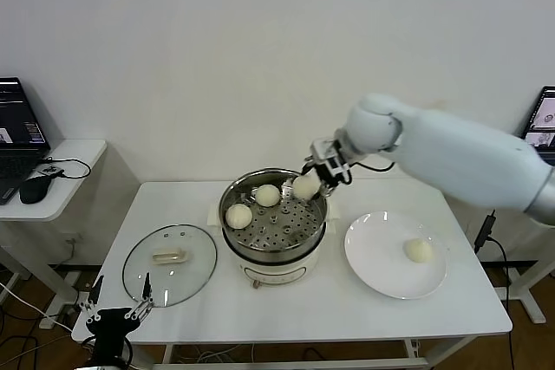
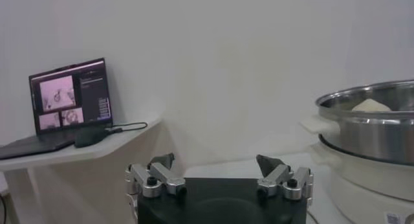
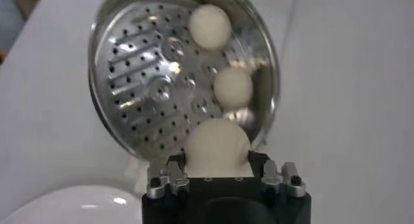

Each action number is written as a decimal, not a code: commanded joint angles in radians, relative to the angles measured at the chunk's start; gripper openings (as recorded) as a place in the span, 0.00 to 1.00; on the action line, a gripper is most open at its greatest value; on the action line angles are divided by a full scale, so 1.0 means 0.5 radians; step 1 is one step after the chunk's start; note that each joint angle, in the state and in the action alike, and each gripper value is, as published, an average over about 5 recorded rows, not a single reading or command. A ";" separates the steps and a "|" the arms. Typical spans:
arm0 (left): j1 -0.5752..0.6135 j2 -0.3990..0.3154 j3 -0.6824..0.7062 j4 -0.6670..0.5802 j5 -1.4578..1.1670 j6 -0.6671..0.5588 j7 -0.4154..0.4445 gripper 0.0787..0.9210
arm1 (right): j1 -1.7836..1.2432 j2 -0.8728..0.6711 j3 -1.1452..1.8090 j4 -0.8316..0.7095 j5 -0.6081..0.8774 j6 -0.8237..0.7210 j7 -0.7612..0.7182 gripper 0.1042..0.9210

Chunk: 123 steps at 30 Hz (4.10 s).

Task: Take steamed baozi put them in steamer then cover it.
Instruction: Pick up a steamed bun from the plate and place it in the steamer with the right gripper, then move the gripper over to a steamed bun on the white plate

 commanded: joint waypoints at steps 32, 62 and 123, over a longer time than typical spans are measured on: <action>-0.023 -0.014 -0.008 0.028 -0.022 -0.017 -0.008 0.88 | -0.090 0.431 -0.293 -0.197 -0.467 0.966 0.080 0.64; -0.053 0.041 -0.015 0.018 -0.023 -0.010 0.000 0.88 | 0.082 -0.323 0.005 0.024 -0.094 -0.112 -0.004 0.88; -0.055 0.053 0.008 0.079 0.044 0.012 0.015 0.88 | -1.416 -0.612 1.199 -0.560 -0.964 -0.138 -0.016 0.80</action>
